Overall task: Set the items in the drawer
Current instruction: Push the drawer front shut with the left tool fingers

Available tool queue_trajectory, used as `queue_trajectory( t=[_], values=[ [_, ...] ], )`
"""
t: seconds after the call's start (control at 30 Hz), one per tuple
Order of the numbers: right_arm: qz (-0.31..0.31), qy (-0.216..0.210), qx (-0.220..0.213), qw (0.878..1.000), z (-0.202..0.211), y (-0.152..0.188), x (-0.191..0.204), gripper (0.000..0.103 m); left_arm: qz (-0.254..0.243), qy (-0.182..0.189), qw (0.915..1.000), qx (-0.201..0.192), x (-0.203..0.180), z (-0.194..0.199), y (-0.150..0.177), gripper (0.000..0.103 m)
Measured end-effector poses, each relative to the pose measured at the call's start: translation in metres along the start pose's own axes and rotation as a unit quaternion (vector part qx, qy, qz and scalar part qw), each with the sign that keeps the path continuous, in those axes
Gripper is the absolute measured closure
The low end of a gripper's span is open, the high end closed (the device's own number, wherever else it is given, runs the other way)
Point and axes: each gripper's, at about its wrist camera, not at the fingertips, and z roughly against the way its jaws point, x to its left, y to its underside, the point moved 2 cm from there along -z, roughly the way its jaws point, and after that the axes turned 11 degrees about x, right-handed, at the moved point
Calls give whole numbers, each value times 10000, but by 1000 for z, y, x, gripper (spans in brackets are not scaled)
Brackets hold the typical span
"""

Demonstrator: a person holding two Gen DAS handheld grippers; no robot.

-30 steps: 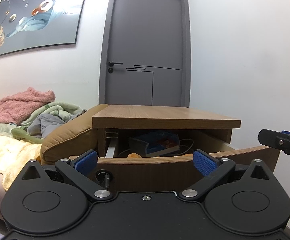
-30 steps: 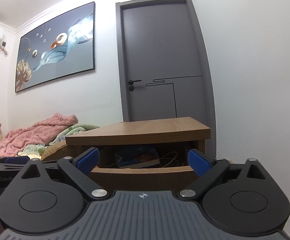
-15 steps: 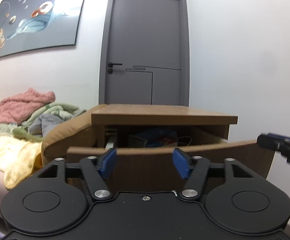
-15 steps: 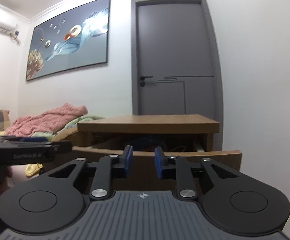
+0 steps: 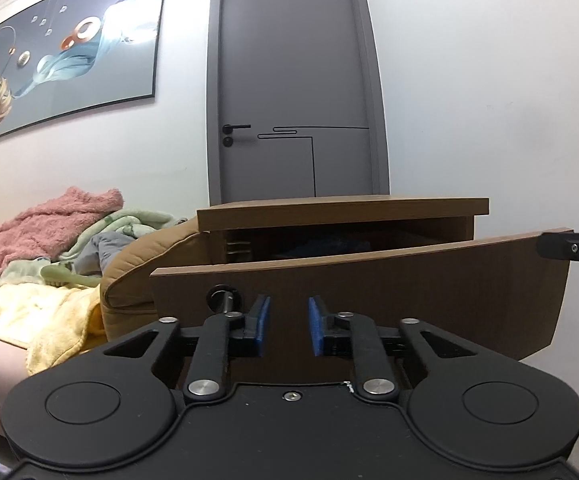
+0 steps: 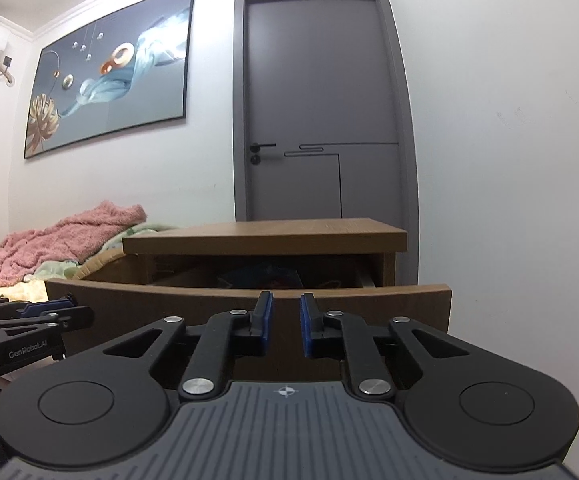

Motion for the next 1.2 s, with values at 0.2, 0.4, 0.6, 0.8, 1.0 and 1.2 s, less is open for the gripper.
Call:
queue_trajectory(
  t=[0.2,0.4,0.6,0.8,1.0,1.2],
  values=[
    [-328,7,263,9991,-9,0,-9,89,-60,-39,10000,38,5,-9,0,92],
    [-420,21,588,9974,-22,0,-13,92,-231,-107,9997,-17,10,-16,2,94],
    [-447,129,872,9951,-35,0,-21,93,-417,-126,9990,-50,11,-20,3,94],
    [-473,170,995,9938,-45,-5,-25,94,-451,-118,9989,-1,12,-26,0,94],
    [-484,182,1022,9934,-57,-9,-27,94,-503,-125,9987,2,13,-42,-5,94],
    [-409,213,957,9943,-72,-10,-28,94,-636,-152,9978,-76,14,-59,-7,94]
  ],
)
